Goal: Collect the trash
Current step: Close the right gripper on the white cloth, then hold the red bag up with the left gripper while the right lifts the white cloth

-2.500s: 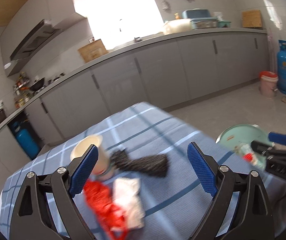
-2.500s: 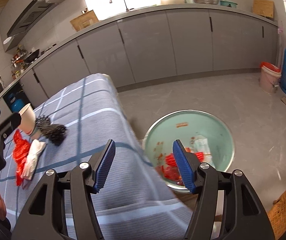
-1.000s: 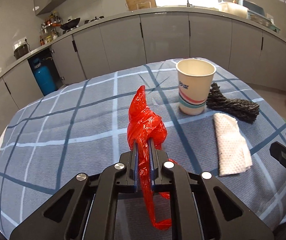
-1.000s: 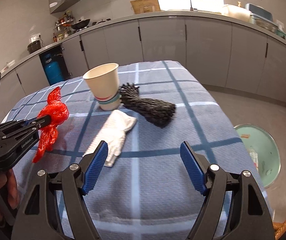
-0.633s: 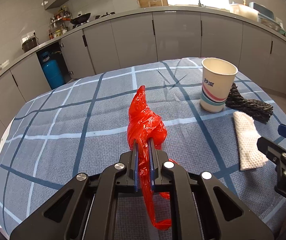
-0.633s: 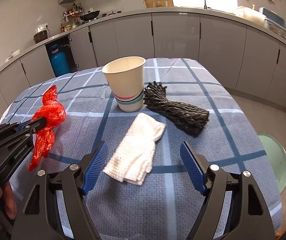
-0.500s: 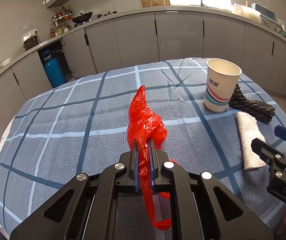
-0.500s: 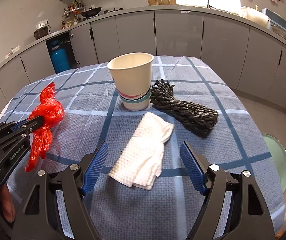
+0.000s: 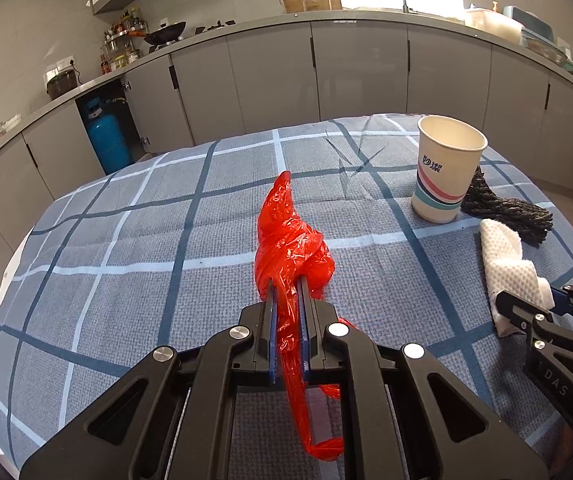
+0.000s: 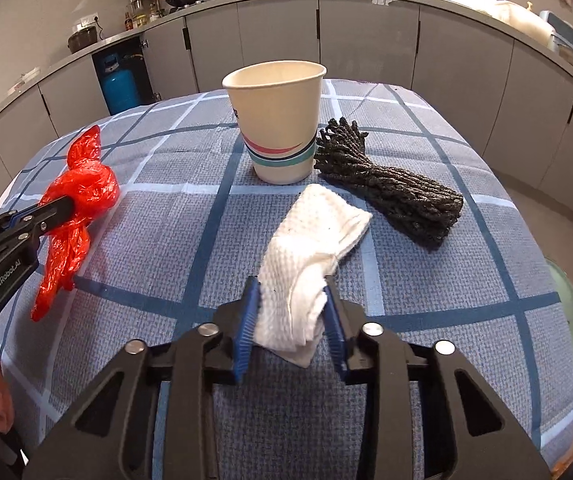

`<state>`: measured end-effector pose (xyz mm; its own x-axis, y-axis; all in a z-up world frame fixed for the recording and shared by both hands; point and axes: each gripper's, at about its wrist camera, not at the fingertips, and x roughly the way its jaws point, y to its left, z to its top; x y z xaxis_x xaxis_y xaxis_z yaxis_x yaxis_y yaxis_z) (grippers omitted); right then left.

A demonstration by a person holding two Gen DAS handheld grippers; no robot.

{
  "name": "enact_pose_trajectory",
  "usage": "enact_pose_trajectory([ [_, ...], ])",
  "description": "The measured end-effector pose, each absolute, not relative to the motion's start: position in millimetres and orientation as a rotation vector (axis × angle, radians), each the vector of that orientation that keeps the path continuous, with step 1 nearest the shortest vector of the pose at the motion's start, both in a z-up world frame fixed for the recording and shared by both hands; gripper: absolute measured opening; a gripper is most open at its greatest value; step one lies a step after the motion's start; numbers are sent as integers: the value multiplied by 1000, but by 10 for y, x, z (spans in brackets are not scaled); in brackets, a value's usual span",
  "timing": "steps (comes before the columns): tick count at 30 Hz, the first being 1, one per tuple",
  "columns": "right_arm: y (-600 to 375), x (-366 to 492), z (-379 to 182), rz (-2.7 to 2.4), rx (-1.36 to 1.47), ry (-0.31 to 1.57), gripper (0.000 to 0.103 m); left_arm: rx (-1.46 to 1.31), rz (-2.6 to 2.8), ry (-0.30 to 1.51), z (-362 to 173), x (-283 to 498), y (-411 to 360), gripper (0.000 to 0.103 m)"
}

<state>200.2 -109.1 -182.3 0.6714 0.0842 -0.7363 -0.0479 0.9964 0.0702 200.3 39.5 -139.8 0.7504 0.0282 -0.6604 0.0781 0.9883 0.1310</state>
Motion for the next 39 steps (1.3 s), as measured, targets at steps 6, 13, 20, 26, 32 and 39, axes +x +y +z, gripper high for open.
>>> enact_pose_trajectory([
  [6, -1083, 1896, -1768, 102, 45, 812, 15, 167, -35, 712, -1356, 1956, 337, 10],
  [13, -1036, 1666, -1569, 127, 33, 752, 14, 177, -45, 683, -1205, 1889, 303, 10],
  [20, -1234, 1484, -1406, 105, 58, 707, 14, 189, -80, 650, -1053, 1805, 161, 10],
  [26, -1512, 1341, -1293, 57, 94, 672, 14, 215, -138, 619, -918, 1735, -101, 10],
  [32, -1780, 1273, -1233, 15, 128, 651, 14, 246, -187, 579, -785, 1696, -385, 10],
  [39, -2053, 1179, -1206, -34, 158, 635, 14, 280, -237, 547, -707, 1684, -705, 10],
])
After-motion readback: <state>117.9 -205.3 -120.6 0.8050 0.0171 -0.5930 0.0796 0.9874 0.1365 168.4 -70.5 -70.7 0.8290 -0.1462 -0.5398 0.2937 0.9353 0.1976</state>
